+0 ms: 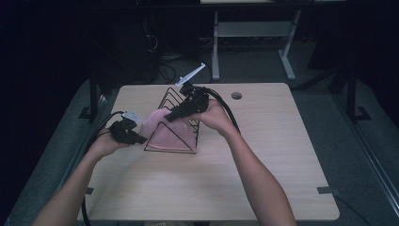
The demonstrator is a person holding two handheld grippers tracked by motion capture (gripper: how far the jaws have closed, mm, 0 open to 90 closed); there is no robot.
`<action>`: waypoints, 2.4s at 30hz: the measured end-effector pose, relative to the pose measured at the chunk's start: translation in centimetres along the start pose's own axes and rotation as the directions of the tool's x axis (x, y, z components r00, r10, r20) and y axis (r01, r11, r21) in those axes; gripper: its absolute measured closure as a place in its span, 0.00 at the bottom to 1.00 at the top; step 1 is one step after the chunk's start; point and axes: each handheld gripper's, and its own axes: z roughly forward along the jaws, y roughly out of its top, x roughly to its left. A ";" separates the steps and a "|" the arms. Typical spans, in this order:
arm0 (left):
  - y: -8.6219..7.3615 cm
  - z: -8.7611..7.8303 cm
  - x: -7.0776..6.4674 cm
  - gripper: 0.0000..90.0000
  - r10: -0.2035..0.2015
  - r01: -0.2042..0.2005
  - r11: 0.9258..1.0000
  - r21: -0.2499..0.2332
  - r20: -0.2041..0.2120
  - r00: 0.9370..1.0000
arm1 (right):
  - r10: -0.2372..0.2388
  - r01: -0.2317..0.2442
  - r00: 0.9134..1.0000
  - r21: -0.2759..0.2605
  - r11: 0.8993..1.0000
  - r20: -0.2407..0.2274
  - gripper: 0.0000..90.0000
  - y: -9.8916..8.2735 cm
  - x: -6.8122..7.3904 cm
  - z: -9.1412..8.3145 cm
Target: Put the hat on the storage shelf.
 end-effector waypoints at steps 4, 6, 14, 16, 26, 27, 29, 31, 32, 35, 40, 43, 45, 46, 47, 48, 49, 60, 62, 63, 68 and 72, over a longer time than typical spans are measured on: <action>-0.1 0.3 0.0 0.91 0.025 -0.024 0.999 0.022 -0.020 1.000 | -0.007 0.007 1.000 0.003 1.000 0.014 0.76 -0.1 0.2 -0.1; -0.4 0.6 0.0 0.91 0.001 -0.001 1.000 0.014 -0.011 1.000 | -0.025 0.025 1.000 0.011 1.000 0.013 0.83 -0.2 0.2 0.0; -1.2 1.0 0.1 0.82 0.001 -0.001 0.999 0.036 0.005 1.000 | -0.030 0.030 1.000 0.035 0.999 0.008 0.90 -0.2 0.5 0.6; -1.2 1.1 0.1 0.88 0.009 -0.009 0.999 0.043 -0.002 1.000 | -0.034 0.034 0.999 0.027 0.999 0.009 0.91 -0.2 0.4 0.5; -1.1 1.7 -0.1 0.93 0.026 -0.025 0.997 0.067 -0.017 1.000 | -0.029 0.029 1.000 0.018 0.999 0.001 0.90 -0.6 0.3 0.6; -1.1 1.6 -0.1 0.92 0.026 -0.024 0.997 0.068 -0.017 1.000 | -0.024 0.024 1.000 0.019 1.000 0.000 0.90 -0.6 0.4 0.6; -1.0 1.6 -0.1 0.92 0.029 -0.028 0.997 0.069 -0.018 0.999 | -0.025 0.025 1.000 0.013 1.000 0.000 0.86 -0.7 0.4 0.5; -1.1 1.5 -0.1 0.89 0.027 -0.026 0.997 0.066 -0.015 1.000 | -0.021 0.021 1.000 0.006 1.000 -0.004 0.83 -0.8 0.4 0.4; -1.1 1.5 -0.2 0.87 0.016 -0.015 0.998 0.058 -0.013 1.000 | -0.011 0.011 1.000 -0.002 1.000 -0.007 0.81 -0.9 0.4 0.2; -1.1 1.1 -0.2 0.80 0.032 -0.031 0.997 0.070 -0.019 0.999 | 0.009 -0.009 1.000 -0.023 1.000 -0.004 0.77 -1.2 0.3 -0.4; -1.2 0.4 -0.4 0.78 0.032 -0.030 0.998 0.051 -0.026 0.999 | 0.021 -0.021 1.000 -0.055 0.998 0.007 0.68 -1.8 0.6 -1.5; -1.4 0.0 -0.3 0.77 0.021 -0.019 0.999 0.038 -0.028 0.999 | 0.035 -0.034 0.999 -0.072 0.997 0.013 0.64 -2.1 0.7 -2.2; -1.5 -0.1 -0.3 0.77 0.009 -0.008 0.999 0.031 -0.028 1.000 | 0.033 -0.031 0.999 -0.073 0.997 0.025 0.61 -2.3 0.8 -2.6; -1.5 -0.2 -0.4 0.77 0.008 -0.008 1.000 0.031 -0.028 1.000 | 0.038 -0.036 0.999 -0.073 0.997 0.027 0.60 -2.4 0.8 -2.9; -1.6 -0.2 -0.3 0.77 0.014 -0.013 0.999 0.037 -0.030 0.999 | 0.041 -0.038 0.999 -0.082 0.996 0.028 0.58 -2.6 0.8 -3.1; -1.6 -0.3 -0.4 0.77 0.014 -0.013 0.999 0.037 -0.033 0.999 | 0.044 -0.042 0.999 -0.086 0.995 0.028 0.56 -2.7 0.8 -3.3; -1.6 -0.3 -0.4 0.76 0.011 -0.010 0.999 0.034 -0.033 0.999 | 0.044 -0.041 0.998 -0.088 0.995 0.035 0.55 -2.8 0.8 -3.4; -1.9 -0.9 -0.8 0.66 0.000 0.001 1.000 0.008 -0.054 0.999 | 0.095 -0.084 0.989 -0.093 0.992 0.114 0.43 -5.5 -0.1 -5.9; -2.0 -1.0 -0.8 0.66 -0.010 0.010 1.000 0.005 -0.051 0.999 | 0.101 -0.089 0.987 -0.098 0.991 0.122 0.42 -5.9 -0.1 -6.3; -2.1 -1.1 -0.7 0.65 -0.009 0.009 1.000 0.004 -0.052 0.999 | 0.102 -0.089 0.986 -0.100 0.991 0.130 0.41 -6.1 -0.2 -6.5; -2.3 -1.4 -0.7 0.64 -0.023 0.022 1.000 -0.010 -0.051 0.998 | 0.118 -0.103 0.982 -0.109 0.989 0.149 0.40 -6.8 -0.3 -7.3; -2.5 -1.7 -0.6 0.63 -0.031 0.030 0.999 -0.017 -0.049 0.998 | 0.123 -0.106 0.979 -0.112 0.988 0.160 0.40 -7.4 -0.4 -7.9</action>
